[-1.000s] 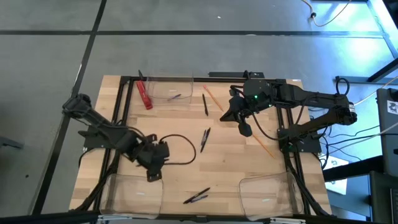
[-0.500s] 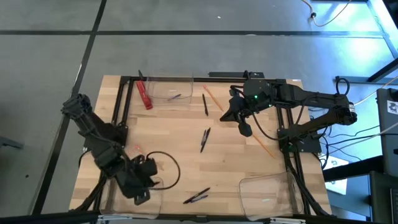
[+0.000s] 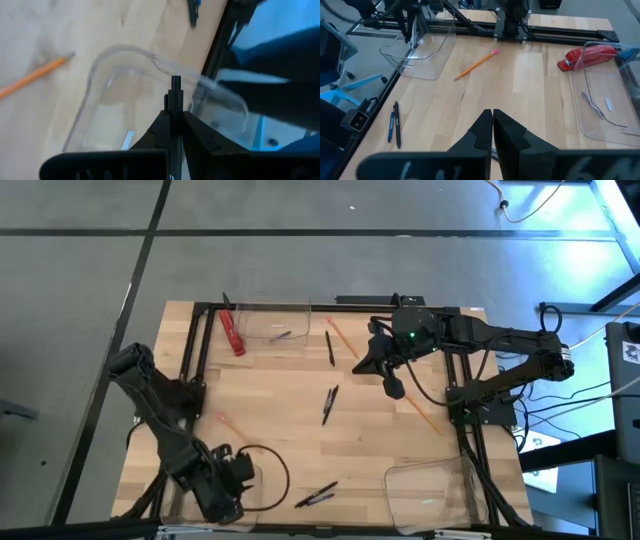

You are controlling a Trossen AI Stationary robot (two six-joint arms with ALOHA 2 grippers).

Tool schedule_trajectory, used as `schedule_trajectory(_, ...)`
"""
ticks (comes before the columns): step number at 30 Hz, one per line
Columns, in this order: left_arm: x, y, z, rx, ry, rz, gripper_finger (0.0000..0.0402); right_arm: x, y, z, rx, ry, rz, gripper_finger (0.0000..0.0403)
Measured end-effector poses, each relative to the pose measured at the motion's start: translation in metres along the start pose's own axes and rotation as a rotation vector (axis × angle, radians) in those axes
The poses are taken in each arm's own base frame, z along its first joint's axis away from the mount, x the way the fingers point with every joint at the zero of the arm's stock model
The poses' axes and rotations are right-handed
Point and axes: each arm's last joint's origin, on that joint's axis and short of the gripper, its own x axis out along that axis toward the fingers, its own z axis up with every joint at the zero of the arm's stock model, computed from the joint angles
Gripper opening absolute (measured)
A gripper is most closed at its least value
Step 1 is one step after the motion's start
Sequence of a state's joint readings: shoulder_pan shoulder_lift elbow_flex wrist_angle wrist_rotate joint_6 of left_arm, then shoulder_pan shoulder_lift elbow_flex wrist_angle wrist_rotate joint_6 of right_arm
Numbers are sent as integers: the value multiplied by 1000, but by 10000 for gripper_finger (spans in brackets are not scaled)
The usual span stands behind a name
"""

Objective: Sort crayons/erasers/pens/pencils in bins
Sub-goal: Put the black pen into the bottom left transparent bin

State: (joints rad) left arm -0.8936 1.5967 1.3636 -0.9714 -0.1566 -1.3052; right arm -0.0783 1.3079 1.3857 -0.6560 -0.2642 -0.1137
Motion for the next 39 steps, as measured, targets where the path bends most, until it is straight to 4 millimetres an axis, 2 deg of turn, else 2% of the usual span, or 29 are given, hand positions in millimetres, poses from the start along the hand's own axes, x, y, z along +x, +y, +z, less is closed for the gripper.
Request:
schedule_trajectory(10,34,-8,-25,22,75,118,16,0,0,0,1,-4,0,17)
schedule_trajectory(20,65,-8,-32,47,89,235,16,0,0,0,-9,-4,1,17)
schedule_trajectory(28,79,-8,-34,55,86,275,16,0,5,1,-115,-36,183,17)
schedule_trajectory(39,94,-7,-37,63,91,321,16,-1,6,1,-131,-34,190,17)
